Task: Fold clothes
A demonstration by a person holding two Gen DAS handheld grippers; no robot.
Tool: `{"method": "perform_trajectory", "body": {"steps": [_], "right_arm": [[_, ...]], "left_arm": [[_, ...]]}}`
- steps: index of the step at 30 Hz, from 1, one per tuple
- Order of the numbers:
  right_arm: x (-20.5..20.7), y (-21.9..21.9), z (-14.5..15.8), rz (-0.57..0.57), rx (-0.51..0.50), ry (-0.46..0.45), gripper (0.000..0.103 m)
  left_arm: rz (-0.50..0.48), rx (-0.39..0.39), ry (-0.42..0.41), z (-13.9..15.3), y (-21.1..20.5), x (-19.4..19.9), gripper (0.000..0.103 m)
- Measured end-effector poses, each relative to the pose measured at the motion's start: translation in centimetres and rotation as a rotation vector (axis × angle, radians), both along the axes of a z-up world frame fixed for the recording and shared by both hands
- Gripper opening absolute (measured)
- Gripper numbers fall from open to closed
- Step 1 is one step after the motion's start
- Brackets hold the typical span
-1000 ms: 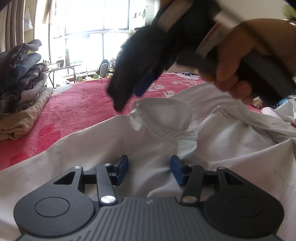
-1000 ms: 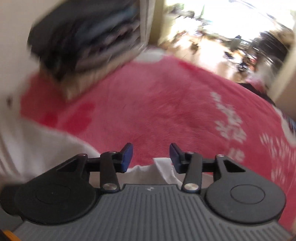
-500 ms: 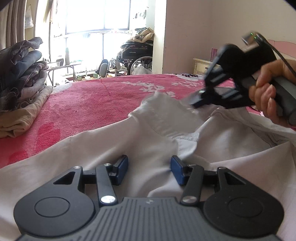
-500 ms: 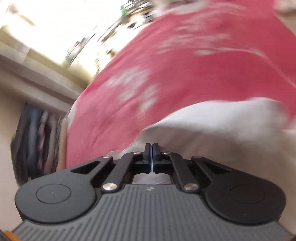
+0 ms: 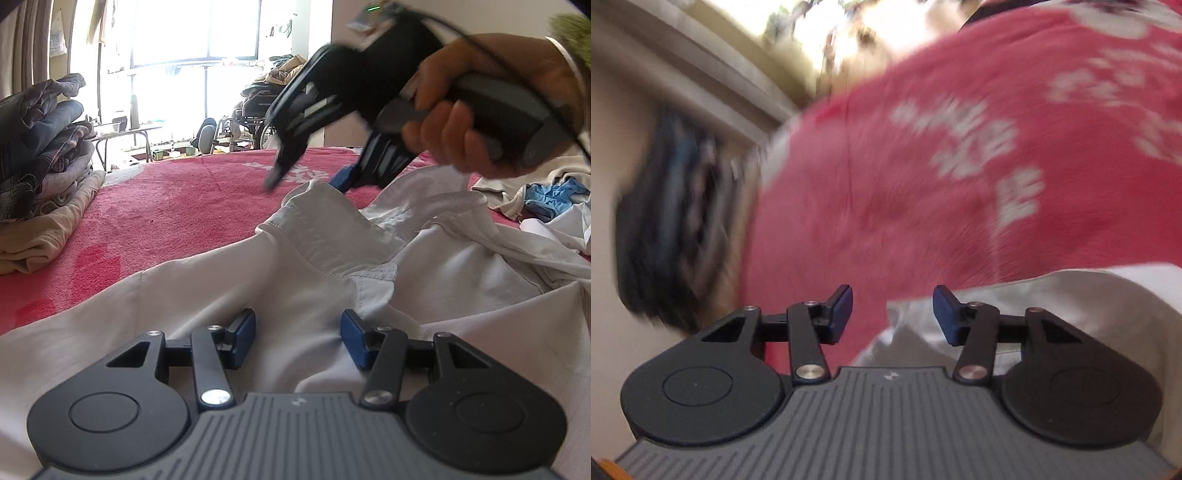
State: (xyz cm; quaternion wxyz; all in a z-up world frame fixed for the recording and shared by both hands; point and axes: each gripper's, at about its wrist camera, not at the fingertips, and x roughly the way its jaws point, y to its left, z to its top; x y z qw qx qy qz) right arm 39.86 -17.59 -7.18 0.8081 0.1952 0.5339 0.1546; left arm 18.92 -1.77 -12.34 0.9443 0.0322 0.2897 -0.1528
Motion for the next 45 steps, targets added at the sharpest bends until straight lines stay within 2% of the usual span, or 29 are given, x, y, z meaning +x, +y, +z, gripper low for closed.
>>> {"method": "perform_trajectory", "body": {"steps": [2, 3, 4, 7, 10, 13, 18, 19, 22, 26, 27, 30, 32, 35, 39, 43, 45], "right_arm": [[0.2, 0.8, -0.7, 0.044, -0.033, 0.032, 0.027], [0.2, 0.8, -0.9, 0.052, -0.030, 0.043, 0.004], [0.0, 0.6, -1.0, 0.045, -0.006, 0.047, 0.004], [-1.4, -2.5, -0.3, -0.103, 0.268, -0.039, 0.001], [-2.8, -4.3, -0.1, -0.197, 0.425, -0.159, 0.000], [-2.2, -4.8, -1.3, -0.282, 0.481, -0.196, 0.000], [-2.5, -5.7, -1.0, -0.387, 0.501, -0.293, 0.003], [-2.9, -6.1, -0.3, -0.383, 0.500, -0.313, 0.003], [-4.8, -6.9, 2.4, -0.307, 0.396, -0.360, 0.004], [-9.5, -8.4, 5.4, -0.226, 0.267, -0.366, 0.006], [-10.9, -8.9, 6.0, -0.218, 0.248, -0.363, 0.010], [-15.7, -11.0, 6.5, -0.245, 0.264, -0.339, 0.026], [-19.2, -12.2, 6.6, -0.274, 0.305, -0.322, 0.026], [-24.4, -14.2, 7.0, -0.313, 0.319, -0.302, 0.027], [-30.1, -16.9, 8.5, -0.349, 0.303, -0.300, 0.028], [-35.7, -20.2, 12.5, -0.374, 0.265, -0.395, 0.029], [-38.5, -22.1, 14.9, -0.393, 0.248, -0.447, 0.029]], "left_arm": [[0.000, -0.002, 0.000, 0.0, 0.0, 0.0, 0.053], [0.001, -0.003, 0.000, 0.0, 0.1, 0.1, 0.053], [0.001, -0.004, 0.000, 0.0, 0.1, 0.2, 0.053], [0.001, -0.008, 0.000, 0.1, 0.0, -0.1, 0.053], [0.002, -0.011, 0.000, 0.1, 0.0, -0.1, 0.053], [0.003, -0.011, 0.000, 0.1, 0.1, 0.0, 0.053], [0.004, -0.014, 0.000, 0.0, 0.1, 0.0, 0.054], [0.004, -0.014, 0.001, 0.0, 0.1, 0.0, 0.054], [0.005, -0.011, 0.000, -0.1, 0.1, 0.0, 0.054], [0.005, 0.000, 0.001, -0.1, -0.1, -0.2, 0.055], [0.004, 0.004, 0.002, -0.2, -0.1, -0.1, 0.056], [0.003, 0.021, 0.009, -0.1, -0.3, -0.1, 0.057], [0.004, 0.025, 0.020, 0.2, -0.4, 0.0, 0.058], [0.010, -0.014, 0.058, 1.1, 0.2, 0.5, 0.062], [0.070, -0.124, 0.095, 4.4, 2.5, 0.6, 0.063], [0.169, -0.252, 0.099, 9.1, 6.4, -1.0, 0.066], [0.209, -0.269, 0.093, 11.2, 8.3, -2.4, 0.067]]}}
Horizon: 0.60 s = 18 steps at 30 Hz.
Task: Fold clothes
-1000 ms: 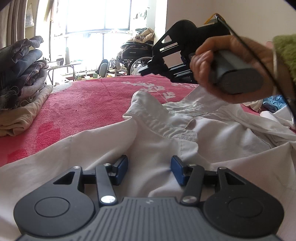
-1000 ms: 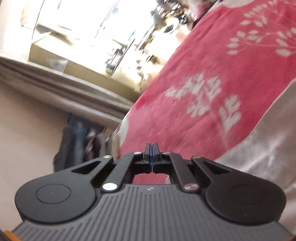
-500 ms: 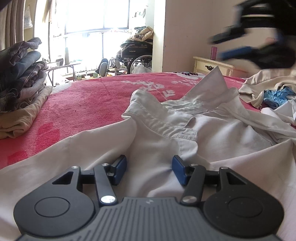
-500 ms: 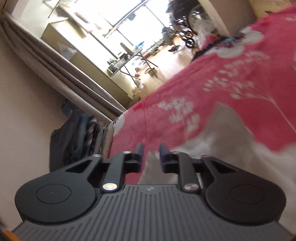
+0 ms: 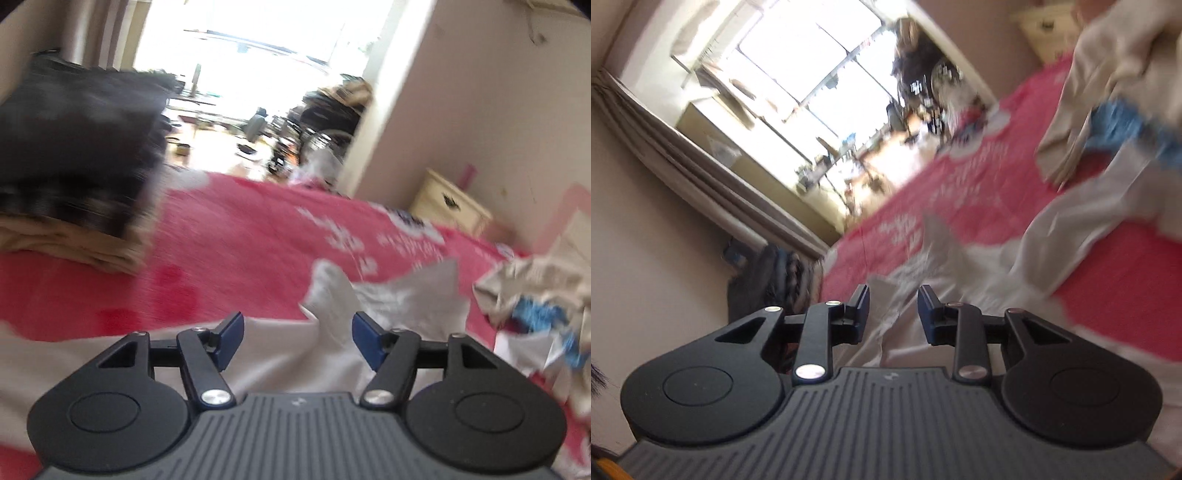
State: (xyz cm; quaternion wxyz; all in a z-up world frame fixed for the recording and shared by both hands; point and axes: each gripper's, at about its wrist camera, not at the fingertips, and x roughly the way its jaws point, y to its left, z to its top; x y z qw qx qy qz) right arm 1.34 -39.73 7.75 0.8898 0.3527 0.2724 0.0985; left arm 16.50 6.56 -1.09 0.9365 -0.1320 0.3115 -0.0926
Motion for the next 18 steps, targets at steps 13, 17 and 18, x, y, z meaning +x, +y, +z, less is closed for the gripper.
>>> {"method": "perform_trajectory", "body": {"steps": [13, 17, 18], "right_arm": [[2.3, 1.3, 0.8, 0.088, -0.114, 0.034, 0.048], [10.0, 5.4, -2.5, 0.149, -0.250, 0.080, 0.048], [12.0, 5.8, -3.2, 0.154, -0.273, 0.085, 0.048]], "left_arm": [[0.050, 0.107, 0.074, 2.2, 4.7, -5.3, 0.074], [-0.101, 0.126, 0.048, 1.3, 0.4, -0.6, 0.074], [-0.132, 0.116, 0.053, 1.0, -0.7, 1.2, 0.075]]}}
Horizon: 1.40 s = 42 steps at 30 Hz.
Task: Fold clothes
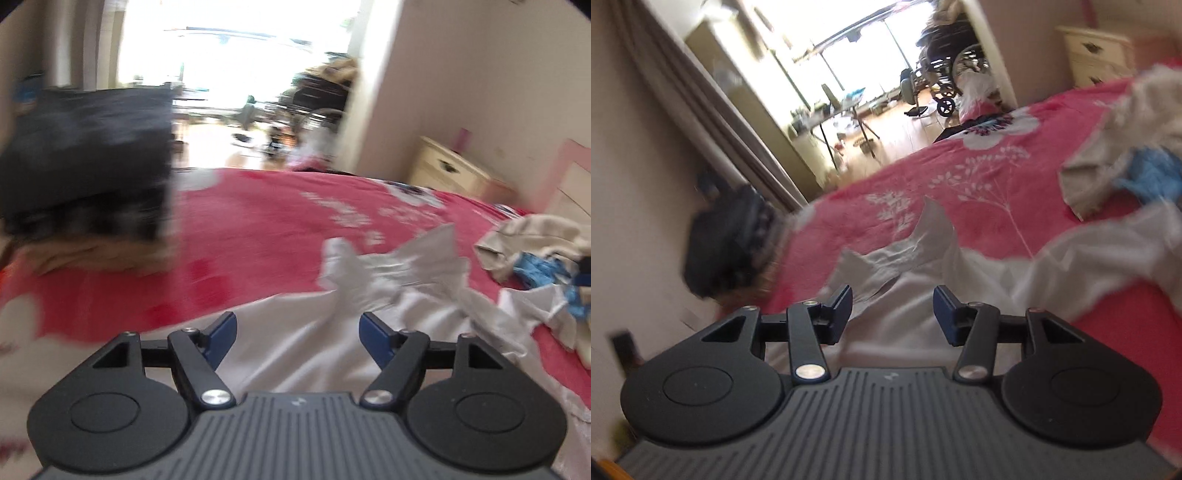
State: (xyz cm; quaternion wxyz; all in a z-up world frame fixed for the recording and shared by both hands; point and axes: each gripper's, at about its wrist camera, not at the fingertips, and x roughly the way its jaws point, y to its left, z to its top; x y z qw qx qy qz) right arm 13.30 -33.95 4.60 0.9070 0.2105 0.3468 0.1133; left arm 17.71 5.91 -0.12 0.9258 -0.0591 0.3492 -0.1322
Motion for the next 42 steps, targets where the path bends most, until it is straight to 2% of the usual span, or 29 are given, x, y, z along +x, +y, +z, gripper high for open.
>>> {"method": "perform_trajectory", "body": {"steps": [3, 5, 7, 11, 13, 17, 18, 19, 20, 21, 22, 25, 28, 31, 35, 37, 40, 42], "right_arm": [[5.8, 1.3, -1.9, 0.016, -0.070, 0.011, 0.049], [9.4, 1.7, -3.1, 0.032, -0.088, 0.024, 0.053], [12.4, 1.7, -4.3, 0.033, -0.086, 0.041, 0.057], [17.3, 1.7, -6.7, 0.033, -0.093, 0.090, 0.057], [19.4, 1.9, -7.8, 0.033, -0.124, 0.121, 0.057], [22.1, 1.9, -10.4, 0.079, -0.156, 0.206, 0.057], [22.6, 2.0, -11.0, 0.095, -0.164, 0.223, 0.056], [23.0, 2.1, -11.5, 0.109, -0.172, 0.235, 0.049], [23.2, 2.2, -12.0, 0.127, -0.181, 0.246, 0.037], [23.3, 2.4, -12.3, 0.145, -0.194, 0.250, 0.005], [23.3, 2.7, -12.4, 0.154, -0.211, 0.235, 0.002], [22.3, 3.6, -10.9, 0.143, -0.281, 0.087, 0.001], [21.7, 4.4, -9.4, 0.094, -0.333, -0.058, 0.001], [21.4, 5.2, -8.8, 0.041, -0.390, -0.158, 0.001], [21.7, 5.4, -9.2, -0.036, -0.404, -0.226, 0.001], [22.0, 5.5, -9.8, -0.062, -0.409, -0.238, 0.001], [23.1, 5.8, -11.0, -0.072, -0.425, -0.223, 0.001], [24.0, 6.1, -12.2, -0.064, -0.431, -0.179, 0.001]], "left_arm": [[-0.080, -0.023, 0.042, -1.2, -2.9, 5.1, 0.078], [-0.104, -0.017, 0.084, -2.5, -4.7, 8.6, 0.078], [-0.101, -0.013, 0.134, -4.1, -5.9, 11.7, 0.078], [-0.099, -0.006, 0.227, -7.1, -7.5, 16.4, 0.073], [-0.103, 0.006, 0.242, -8.3, -7.7, 17.5, 0.061], [-0.128, 0.002, 0.214, -9.3, -7.6, 18.4, 0.044], [-0.131, 0.001, 0.200, -9.3, -7.5, 18.4, 0.028], [-0.126, 0.009, 0.185, -9.3, -7.5, 18.5, 0.012], [-0.118, 0.014, 0.169, -9.2, -7.5, 18.5, 0.009], [-0.102, 0.016, 0.146, -9.1, -7.4, 18.5, 0.006], [-0.078, 0.016, 0.109, -8.8, -7.3, 18.4, 0.005], [-0.010, -0.006, -0.016, -7.5, -6.8, 17.5, 0.005], [0.021, 0.016, -0.100, -6.8, -7.1, 17.0, 0.005], [0.044, 0.048, -0.159, -6.6, -7.6, 16.7, 0.005], [0.072, 0.067, -0.206, -6.7, -7.8, 16.3, 0.005], [0.076, 0.081, -0.201, -7.2, -8.1, 16.6, 0.005], [0.084, 0.115, -0.175, -8.3, -8.5, 17.3, 0.006], [0.100, 0.138, -0.151, -9.1, -8.5, 17.7, 0.008]]}}
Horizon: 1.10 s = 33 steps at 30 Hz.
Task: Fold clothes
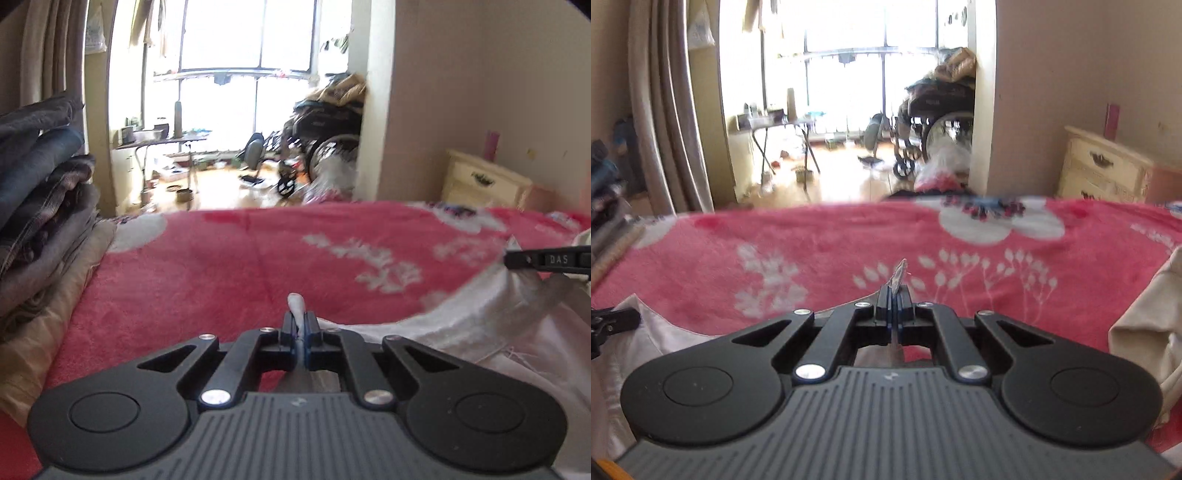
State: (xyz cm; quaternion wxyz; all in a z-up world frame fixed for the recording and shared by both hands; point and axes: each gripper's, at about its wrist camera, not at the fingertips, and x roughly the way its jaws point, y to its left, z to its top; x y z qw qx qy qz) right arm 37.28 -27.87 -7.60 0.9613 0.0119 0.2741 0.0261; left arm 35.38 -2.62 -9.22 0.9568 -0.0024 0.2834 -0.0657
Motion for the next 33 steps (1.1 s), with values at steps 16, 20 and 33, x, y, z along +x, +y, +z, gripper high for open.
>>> {"method": "perform_trajectory", "body": {"steps": [16, 20, 33], "right_arm": [[-4.6, -8.8, 3.8, -0.200, 0.407, 0.073, 0.072], [-9.9, -11.5, 6.6, -0.196, 0.556, 0.072, 0.072], [-37.3, -16.0, 16.1, -0.122, 0.358, -0.016, 0.072]], "left_arm": [[0.231, -0.265, 0.104, 5.4, 8.1, -1.8, 0.072], [0.267, -0.316, 0.080, 9.3, 12.8, -7.2, 0.076], [0.575, -0.186, 0.027, 18.7, 28.9, -32.6, 0.078]]}}
